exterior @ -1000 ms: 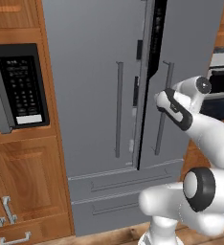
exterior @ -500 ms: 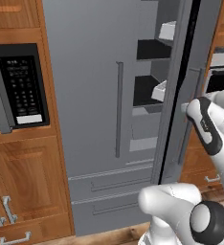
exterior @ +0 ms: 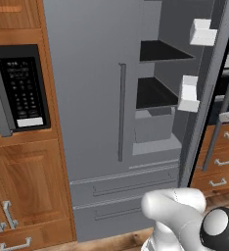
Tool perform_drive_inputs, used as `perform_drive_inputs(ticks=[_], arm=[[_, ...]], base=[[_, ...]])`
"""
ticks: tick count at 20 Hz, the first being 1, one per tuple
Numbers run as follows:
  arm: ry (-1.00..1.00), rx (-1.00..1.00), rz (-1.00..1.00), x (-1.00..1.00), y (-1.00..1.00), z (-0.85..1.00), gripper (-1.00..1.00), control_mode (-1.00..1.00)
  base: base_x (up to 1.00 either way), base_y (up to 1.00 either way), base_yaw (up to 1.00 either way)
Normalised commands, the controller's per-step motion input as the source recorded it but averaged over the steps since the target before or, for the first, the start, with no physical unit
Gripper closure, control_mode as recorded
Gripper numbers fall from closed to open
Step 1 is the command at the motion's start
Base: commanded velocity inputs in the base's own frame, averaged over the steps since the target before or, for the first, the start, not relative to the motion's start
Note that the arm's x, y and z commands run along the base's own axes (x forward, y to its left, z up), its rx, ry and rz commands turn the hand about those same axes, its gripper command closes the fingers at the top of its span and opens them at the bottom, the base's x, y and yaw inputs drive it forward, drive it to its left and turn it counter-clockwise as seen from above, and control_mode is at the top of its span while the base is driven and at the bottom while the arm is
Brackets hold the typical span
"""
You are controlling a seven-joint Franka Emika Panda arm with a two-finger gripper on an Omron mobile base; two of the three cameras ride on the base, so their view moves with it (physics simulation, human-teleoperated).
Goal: Retrieve the butter from the fridge and place it on a plate on the dining table. Then retrieve the butter knife by the fridge and place it near the plate.
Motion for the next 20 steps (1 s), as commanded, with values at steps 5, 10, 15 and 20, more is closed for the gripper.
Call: perform_drive_inputs(ticks=[5, 10, 15, 20], arm=[[0.0, 0.0, 0.0, -0.26, -0.03, 0.05, -1.0, -1.0], [0.02, -0.06, -0.02, -0.45, 0.19, 0.23, -1.0, -1.0], [0.11, -0.18, -0.14, -0.68, 0.52, 0.39, -1.0, -1.0], [0.21, -0.23, -0.24, -0.54, 0.68, 0.28, -1.0, -1.0]], base=[[0.0, 0.0, 0.0], [0.0, 0.0, 0.0], [0.0, 0.0, 0.0], [0.0, 0.0, 0.0]])
